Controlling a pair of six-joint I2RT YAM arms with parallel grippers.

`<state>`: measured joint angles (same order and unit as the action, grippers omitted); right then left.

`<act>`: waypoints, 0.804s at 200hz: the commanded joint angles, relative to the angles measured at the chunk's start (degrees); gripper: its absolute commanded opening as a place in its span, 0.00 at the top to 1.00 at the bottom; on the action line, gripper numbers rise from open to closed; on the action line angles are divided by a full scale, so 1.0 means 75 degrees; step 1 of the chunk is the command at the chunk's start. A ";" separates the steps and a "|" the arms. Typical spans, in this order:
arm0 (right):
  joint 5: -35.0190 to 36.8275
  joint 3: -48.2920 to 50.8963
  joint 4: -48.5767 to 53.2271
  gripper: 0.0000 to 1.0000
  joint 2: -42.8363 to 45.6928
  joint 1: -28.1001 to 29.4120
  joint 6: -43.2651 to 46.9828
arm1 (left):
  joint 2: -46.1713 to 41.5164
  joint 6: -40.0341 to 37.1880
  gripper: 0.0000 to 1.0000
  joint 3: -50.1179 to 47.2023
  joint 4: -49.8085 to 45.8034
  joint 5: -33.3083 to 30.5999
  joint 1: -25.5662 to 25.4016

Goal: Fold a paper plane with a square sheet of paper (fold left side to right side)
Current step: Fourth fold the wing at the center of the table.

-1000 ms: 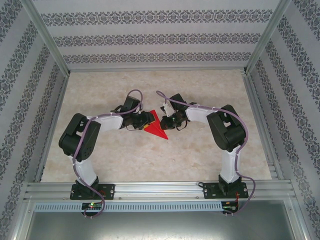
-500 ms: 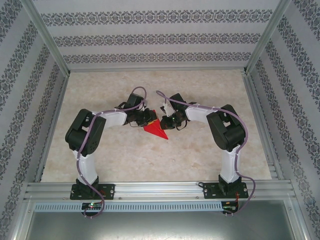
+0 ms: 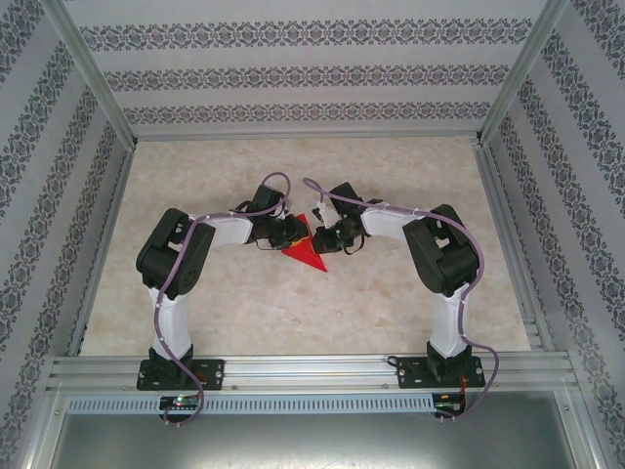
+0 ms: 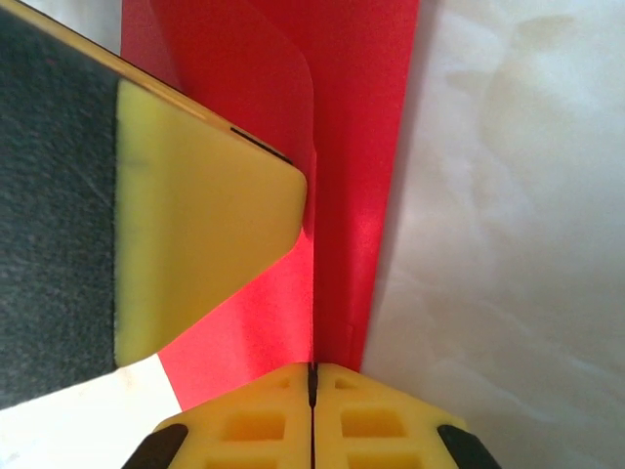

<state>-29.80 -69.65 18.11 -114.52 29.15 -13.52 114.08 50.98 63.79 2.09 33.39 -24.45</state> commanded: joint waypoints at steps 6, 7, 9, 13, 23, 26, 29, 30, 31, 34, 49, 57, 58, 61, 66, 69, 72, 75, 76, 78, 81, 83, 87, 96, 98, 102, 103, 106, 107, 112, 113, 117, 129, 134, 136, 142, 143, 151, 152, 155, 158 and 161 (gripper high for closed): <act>0.0329 -0.0039 0.0550 0.89 -0.0116 0.0055 0.0024 | 0.0088 -0.0124 0.75 -0.0357 -0.0104 -0.0305 -0.0080; 0.0323 -0.0040 0.0544 0.88 -0.0099 0.0053 0.0011 | 0.0091 -0.0121 0.75 -0.0370 -0.0092 -0.0310 -0.0080; 0.0319 -0.0041 0.0540 0.88 -0.0069 0.0043 0.0001 | 0.0084 -0.0119 0.75 -0.0381 -0.0088 -0.0308 -0.0080; 0.0317 -0.0046 0.0528 0.86 0.0003 0.0024 -0.0033 | 0.0084 -0.0095 0.75 -0.0431 -0.0065 -0.0311 -0.0080; 0.0279 -0.0033 0.0475 0.82 0.0223 -0.0026 -0.0118 | 0.0082 -0.0074 0.75 -0.0528 -0.0002 -0.0324 -0.0087; 0.0267 -0.0022 0.0453 0.81 0.0296 -0.0040 -0.0137 | 0.0082 -0.0071 0.75 -0.0549 0.0010 -0.0326 -0.0083; 0.0267 -0.0010 0.0432 0.79 0.0340 -0.0059 -0.0147 | 0.0082 -0.0059 0.75 -0.0575 0.0024 -0.0334 -0.0081; 0.0269 0.0003 0.0427 0.79 0.0369 -0.0069 -0.0157 | 0.0082 -0.0059 0.75 -0.0579 0.0031 -0.0336 -0.0080; 0.0258 0.0004 0.0424 0.78 0.0395 -0.0073 -0.0167 | 0.0088 -0.0059 0.75 -0.0587 0.0041 -0.0337 -0.0080; 0.0247 0.0014 0.0401 0.77 0.0468 -0.0096 -0.0187 | 0.0083 -0.0049 0.75 -0.0603 0.0050 -0.0332 -0.0080; 0.0154 0.0117 0.0381 0.71 0.0847 -0.0192 -0.0264 | 0.0083 -0.0029 0.75 -0.0663 0.0080 -0.0350 -0.0081; 0.0122 0.0183 0.0418 0.69 0.1025 -0.0228 -0.0271 | 0.0075 -0.0033 0.75 -0.0686 0.0074 -0.0342 -0.0081; 0.0120 0.0193 0.0426 0.69 0.1046 -0.0229 -0.0266 | 0.0072 -0.0034 0.75 -0.0687 0.0080 -0.0340 -0.0081; 0.0105 0.0218 0.0457 0.68 0.1105 -0.0230 -0.0261 | 0.0075 -0.0039 0.75 -0.0689 0.0084 -0.0347 -0.0080; 0.0064 0.0240 0.0501 0.68 0.1187 -0.0230 -0.0249 | 0.0076 -0.0036 0.75 -0.0697 0.0088 -0.0344 -0.0087; 0.0023 0.0269 0.0530 0.68 0.1238 -0.0230 -0.0237 | 0.0065 -0.0036 0.75 -0.0700 0.0085 -0.0346 -0.0084; -0.0024 0.0293 0.0561 0.68 0.1277 -0.0230 -0.0237 | 0.0067 -0.0034 0.75 -0.0705 0.0092 -0.0348 -0.0081; -0.0108 0.0313 0.0574 0.68 0.1306 -0.0230 -0.0237 | 0.0061 -0.0036 0.75 -0.0711 0.0089 -0.0348 -0.0083; -0.0124 0.0317 0.0585 0.68 0.1315 -0.0224 -0.0237 | 0.0060 -0.0030 0.75 -0.0712 0.0087 -0.0343 -0.0088; -0.0188 0.0335 0.0603 0.68 0.1336 -0.0220 -0.0245 | 0.0065 -0.0034 0.75 -0.0712 0.0085 -0.0348 -0.0082; -0.0319 0.0355 0.0608 0.68 0.1347 -0.0210 -0.0249 | 0.0061 -0.0036 0.75 -0.0709 0.0092 -0.0347 -0.0082; -0.0387 0.0371 0.0609 0.68 0.1353 -0.0201 -0.0260 | 0.0050 -0.0030 0.75 -0.0712 0.0093 -0.0343 -0.0081; -0.0574 0.0405 0.0597 0.69 0.1359 -0.0186 -0.0293 | 0.0047 -0.0035 0.75 -0.0706 0.0075 -0.0346 -0.0090; -0.0932 0.0487 0.0525 0.71 0.1346 -0.0104 -0.0386 | 0.0056 -0.0045 0.75 -0.0703 0.0084 -0.0347 -0.0081; -0.1012 0.0509 0.0497 0.71 0.1335 -0.0087 -0.0420 | 0.0049 -0.0041 0.75 -0.0701 0.0079 -0.0346 -0.0083; -0.1162 0.0539 0.0441 0.71 0.1295 -0.0053 -0.0467 | 0.0047 -0.0049 0.75 -0.0695 0.0078 -0.0341 -0.0080; -0.1196 0.0547 0.0425 0.72 0.1286 -0.0042 -0.0481 | 0.0047 -0.0048 0.75 -0.0692 0.0076 -0.0345 -0.0086; -0.1294 0.0565 0.0387 0.72 0.1252 -0.0013 -0.0523 | 0.0040 -0.0051 0.75 -0.0694 0.0074 -0.0344 -0.0090; -0.1332 0.0566 0.0375 0.72 0.1247 0.0002 -0.0527 | 0.0037 -0.0049 0.75 -0.0697 0.0079 -0.0341 -0.0085; -0.1458 0.0584 0.0320 0.73 0.1176 0.0063 -0.0572 | 0.0036 -0.0058 0.76 -0.0700 0.0081 -0.0344 -0.0081; -0.1478 0.0587 0.0306 0.73 0.1162 0.0069 -0.0580 | 0.0036 -0.0059 0.76 -0.0701 0.0083 -0.0341 -0.0081; -0.1530 0.0601 0.0264 0.74 0.1105 0.0112 -0.0613 | 0.0029 -0.0048 0.76 -0.0701 0.0081 -0.0346 -0.0080; -0.1568 0.0620 0.0143 0.76 0.0957 0.0202 -0.0702 | 0.0034 -0.0051 0.76 -0.0701 0.0073 -0.0339 -0.0080; -0.1568 0.0608 0.0095 0.76 0.0908 0.0220 -0.0736 | 0.0024 -0.0051 0.76 -0.0701 0.0075 -0.0350 -0.0082; -0.1569 0.0613 0.0076 0.76 0.0892 0.0225 -0.0754 | 0.0030 -0.0045 0.76 -0.0701 0.0074 -0.0341 -0.0081; -0.1573 0.0619 0.0020 0.76 0.0826 0.0238 -0.0791 | 0.0024 -0.0047 0.76 -0.0691 0.0074 -0.0341 -0.0090; -0.1571 0.0623 0.0016 0.76 0.0817 0.0244 -0.0789 | 0.0024 -0.0047 0.75 -0.0690 0.0068 -0.0346 -0.0085; -0.1575 0.0620 0.0009 0.77 0.0763 0.0262 -0.0787 | 0.0034 -0.0058 0.76 -0.0693 0.0072 -0.0339 -0.0083; -0.1572 0.0617 0.0010 0.77 0.0757 0.0262 -0.0787 | 0.0035 -0.0059 0.76 -0.0697 0.0067 -0.0339 -0.0082; -0.1561 0.0631 0.0016 0.77 0.0745 0.0262 -0.0784 | 0.0035 -0.0058 0.76 -0.0700 0.0062 -0.0335 -0.0086; -0.1539 0.0637 0.0026 0.77 0.0733 0.0262 -0.0780 | 0.0025 -0.0061 0.76 -0.0701 0.0072 -0.0335 -0.0081; -0.1510 0.0648 0.0043 0.77 0.0721 0.0270 -0.0757 | 0.0015 -0.0059 0.76 -0.0701 0.0072 -0.0338 -0.0085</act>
<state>-39.13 -65.82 19.51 -107.72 30.96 -18.15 113.30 51.00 60.71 7.09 33.41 -24.43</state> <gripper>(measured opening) 0.234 0.244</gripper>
